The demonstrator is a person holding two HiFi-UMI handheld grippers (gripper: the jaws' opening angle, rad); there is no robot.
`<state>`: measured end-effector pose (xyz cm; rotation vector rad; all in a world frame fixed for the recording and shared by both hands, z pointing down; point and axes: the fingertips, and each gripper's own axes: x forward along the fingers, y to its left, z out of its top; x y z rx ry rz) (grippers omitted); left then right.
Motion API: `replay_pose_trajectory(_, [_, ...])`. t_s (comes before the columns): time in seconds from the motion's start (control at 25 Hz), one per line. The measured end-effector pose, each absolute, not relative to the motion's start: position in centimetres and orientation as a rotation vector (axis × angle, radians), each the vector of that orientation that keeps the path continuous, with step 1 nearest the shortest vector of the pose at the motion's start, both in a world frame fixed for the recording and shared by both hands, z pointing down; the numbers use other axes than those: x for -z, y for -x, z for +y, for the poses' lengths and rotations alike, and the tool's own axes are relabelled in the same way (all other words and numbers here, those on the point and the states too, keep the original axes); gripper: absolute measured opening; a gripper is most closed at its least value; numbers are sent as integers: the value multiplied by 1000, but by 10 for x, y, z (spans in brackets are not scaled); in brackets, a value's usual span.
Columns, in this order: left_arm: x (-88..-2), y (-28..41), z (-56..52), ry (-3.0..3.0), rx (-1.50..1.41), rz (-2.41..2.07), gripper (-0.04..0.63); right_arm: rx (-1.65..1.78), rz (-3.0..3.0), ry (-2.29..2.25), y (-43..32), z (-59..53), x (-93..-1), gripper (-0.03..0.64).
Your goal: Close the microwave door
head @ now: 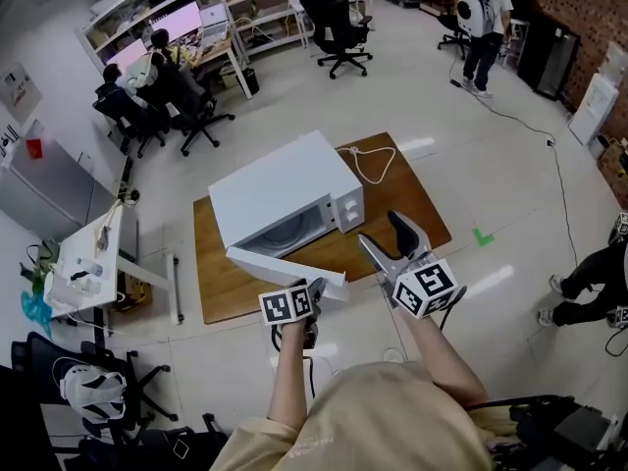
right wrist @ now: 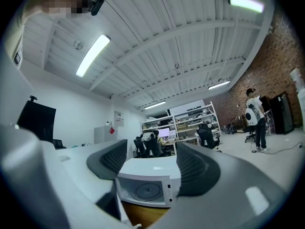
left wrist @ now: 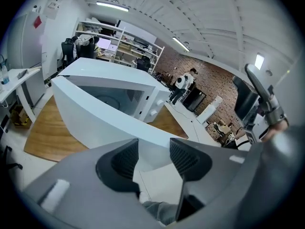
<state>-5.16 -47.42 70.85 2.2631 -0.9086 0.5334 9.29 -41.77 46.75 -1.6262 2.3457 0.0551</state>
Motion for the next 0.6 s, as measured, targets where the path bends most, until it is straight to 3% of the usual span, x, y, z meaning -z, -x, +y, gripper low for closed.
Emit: replay_pose_trajectory(0.6, [-707, 15, -656, -2298, -473, -1193, 170, 44, 2287, 1770, -126, -446, -469, 314])
